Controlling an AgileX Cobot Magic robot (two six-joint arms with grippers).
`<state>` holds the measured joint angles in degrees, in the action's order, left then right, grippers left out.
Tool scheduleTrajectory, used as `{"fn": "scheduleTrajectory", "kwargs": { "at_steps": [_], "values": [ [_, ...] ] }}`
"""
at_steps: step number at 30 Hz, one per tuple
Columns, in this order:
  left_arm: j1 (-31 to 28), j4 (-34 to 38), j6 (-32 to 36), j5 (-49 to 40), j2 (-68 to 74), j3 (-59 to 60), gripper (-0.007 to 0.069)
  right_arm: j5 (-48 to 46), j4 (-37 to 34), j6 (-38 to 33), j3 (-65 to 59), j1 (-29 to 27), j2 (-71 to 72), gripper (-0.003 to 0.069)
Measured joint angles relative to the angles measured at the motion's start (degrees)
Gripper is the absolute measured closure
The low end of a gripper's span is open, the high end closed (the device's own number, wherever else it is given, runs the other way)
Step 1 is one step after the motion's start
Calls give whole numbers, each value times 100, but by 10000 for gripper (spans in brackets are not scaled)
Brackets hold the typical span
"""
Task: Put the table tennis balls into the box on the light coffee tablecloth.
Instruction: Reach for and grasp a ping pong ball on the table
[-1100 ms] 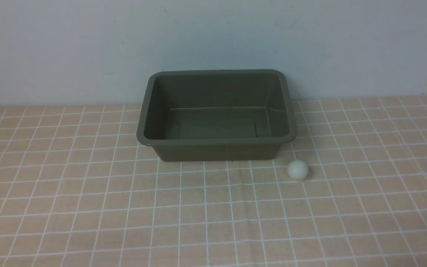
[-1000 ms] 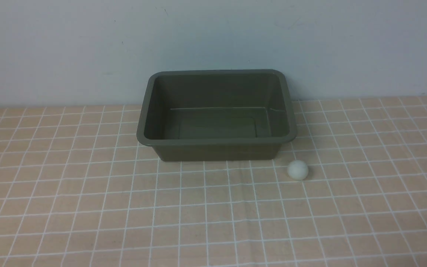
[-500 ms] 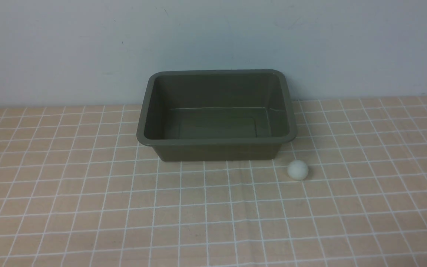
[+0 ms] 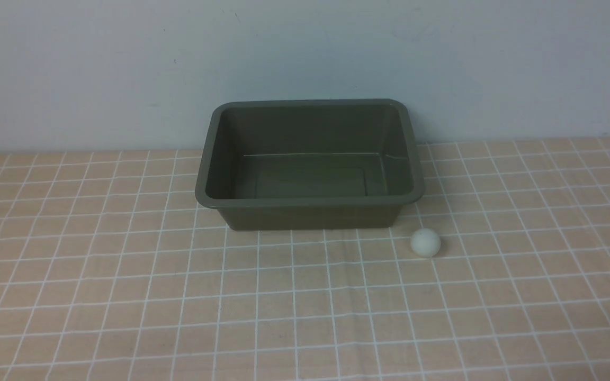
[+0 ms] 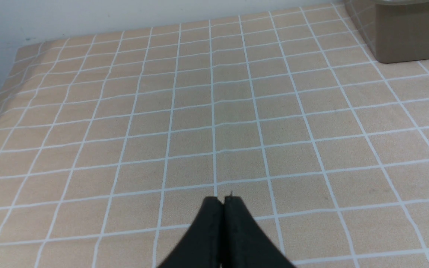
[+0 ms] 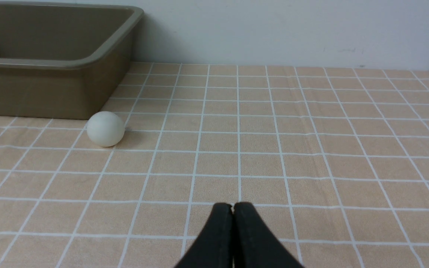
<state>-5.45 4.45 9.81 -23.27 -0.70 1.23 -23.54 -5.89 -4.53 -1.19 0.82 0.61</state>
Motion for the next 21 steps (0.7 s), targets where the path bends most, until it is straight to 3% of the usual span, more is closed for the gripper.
{"fn": "scheduleTrajectory", "kwargs": {
  "at_steps": [5,13,21],
  "values": [
    [0,0,0,0,0,0,693,244,-87,15,-24,0,0,673],
    [0,0,0,0,0,0,693,2023,-1085,36,-57,0,0,673],
    [0,0,0,0,0,0,693,2778,-1340,41,-57,0,0,673]
  ]
}}
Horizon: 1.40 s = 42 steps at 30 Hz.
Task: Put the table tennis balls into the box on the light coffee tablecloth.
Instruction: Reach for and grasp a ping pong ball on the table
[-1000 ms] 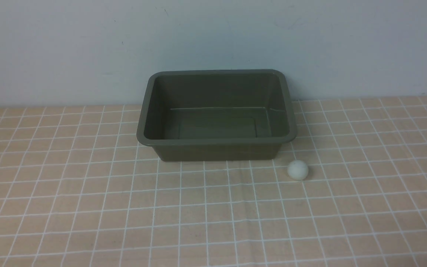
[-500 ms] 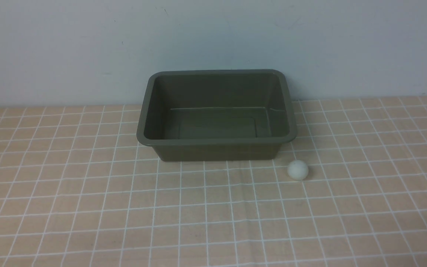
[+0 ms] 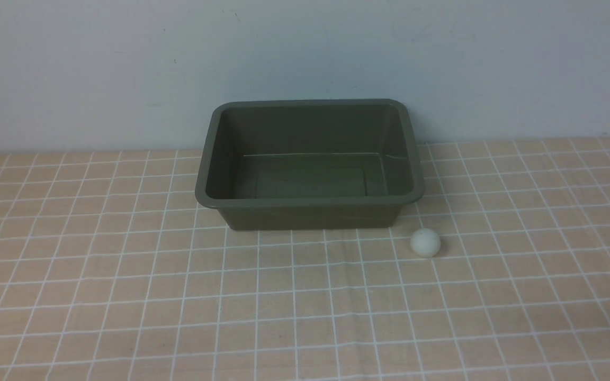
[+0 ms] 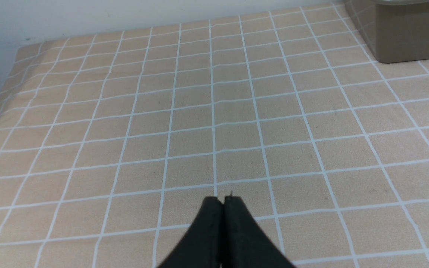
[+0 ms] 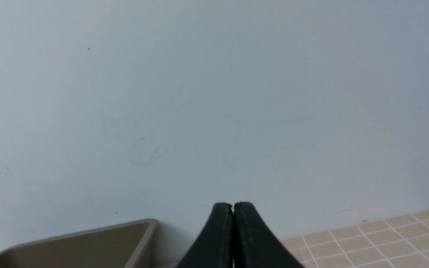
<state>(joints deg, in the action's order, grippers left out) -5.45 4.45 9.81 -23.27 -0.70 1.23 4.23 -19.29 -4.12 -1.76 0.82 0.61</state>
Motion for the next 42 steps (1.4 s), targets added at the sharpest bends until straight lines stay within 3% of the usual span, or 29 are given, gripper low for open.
{"fn": "scheduleTrajectory", "kwargs": {
  "at_steps": [13,28,42],
  "values": [
    [0,0,0,0,0,0,693,638,-161,216,0,0,0,673],
    [0,0,0,0,0,0,693,1030,-447,2129,0,0,0,673],
    [0,0,0,0,0,0,693,1496,-163,2438,0,0,0,670]
  ]
}}
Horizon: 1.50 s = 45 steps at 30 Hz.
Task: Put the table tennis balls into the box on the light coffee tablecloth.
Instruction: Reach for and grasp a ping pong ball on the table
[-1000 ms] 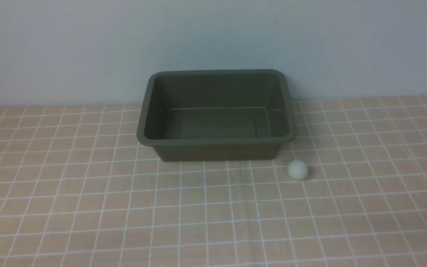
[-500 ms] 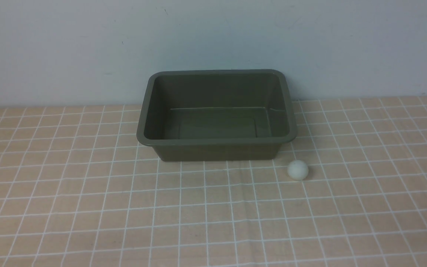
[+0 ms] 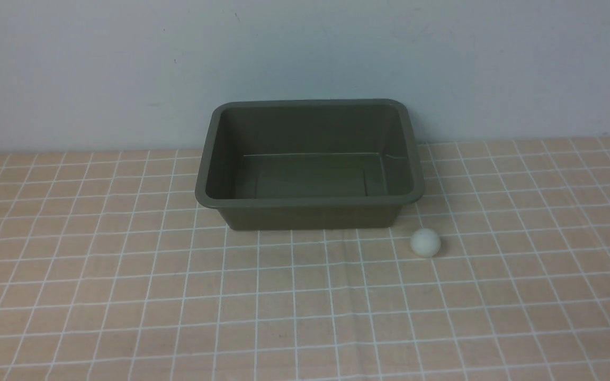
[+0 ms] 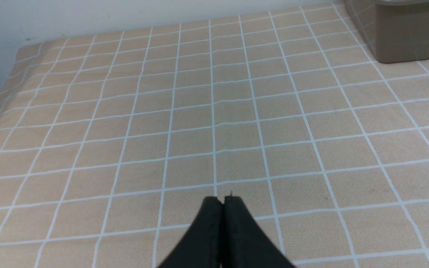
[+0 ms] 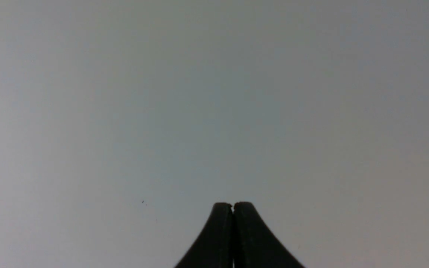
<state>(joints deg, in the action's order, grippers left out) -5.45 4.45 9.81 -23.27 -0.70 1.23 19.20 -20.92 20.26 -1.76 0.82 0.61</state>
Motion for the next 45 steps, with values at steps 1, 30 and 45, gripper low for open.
{"fn": "scheduleTrajectory", "kwargs": {
  "at_steps": [1,30,45],
  "values": [
    [0,0,0,0,0,0,693,17,26,0,0,0,0,669],
    [0,0,0,0,0,0,693,-1235,5741,2479,3383,0,-801,281],
    [0,0,0,0,0,0,693,-4847,6029,1742,4681,0,-4148,280]
  ]
}}
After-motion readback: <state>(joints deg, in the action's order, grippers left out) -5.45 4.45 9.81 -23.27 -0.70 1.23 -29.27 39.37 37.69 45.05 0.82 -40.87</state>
